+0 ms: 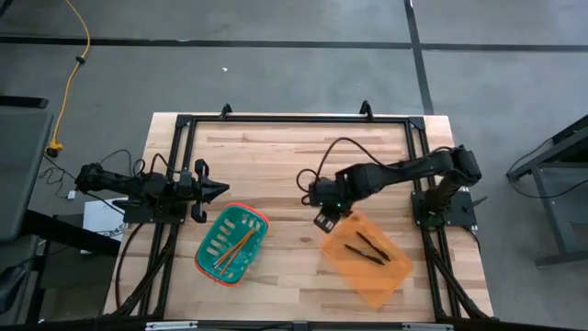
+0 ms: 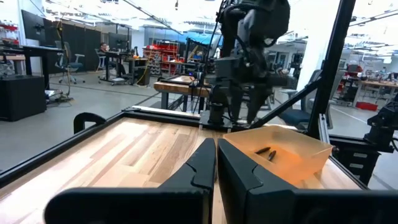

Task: Sort pens & pencils
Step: Put the black pen into the orange bin

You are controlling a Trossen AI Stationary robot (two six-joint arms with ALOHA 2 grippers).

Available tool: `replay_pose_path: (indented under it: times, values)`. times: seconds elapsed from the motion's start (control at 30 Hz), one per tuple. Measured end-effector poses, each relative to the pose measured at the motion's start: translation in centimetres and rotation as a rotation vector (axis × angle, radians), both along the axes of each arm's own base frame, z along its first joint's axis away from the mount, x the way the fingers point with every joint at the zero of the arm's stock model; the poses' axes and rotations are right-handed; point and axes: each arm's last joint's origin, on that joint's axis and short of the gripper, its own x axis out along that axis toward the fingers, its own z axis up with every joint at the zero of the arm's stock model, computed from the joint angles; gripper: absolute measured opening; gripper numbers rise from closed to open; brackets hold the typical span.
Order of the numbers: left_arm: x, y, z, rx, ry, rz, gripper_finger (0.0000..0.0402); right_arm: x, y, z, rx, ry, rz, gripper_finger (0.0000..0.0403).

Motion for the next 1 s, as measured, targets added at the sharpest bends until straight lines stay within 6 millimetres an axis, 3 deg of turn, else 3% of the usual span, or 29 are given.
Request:
replay_pose_path:
  times: [0.63, 1.0]
  values:
    - [0.0, 0.0, 0.0, 0.000, 0.000, 0.000, 0.0005, 4.1, -5.7, -9.6, -0.056, 0.258, 0.191, 0.0138]
    - [0.0, 0.0, 0.0, 0.000, 0.001, 0.000, 0.0005, 5.4, -7.9, -10.7, -0.067, 0.161, 0.237, 0.0138]
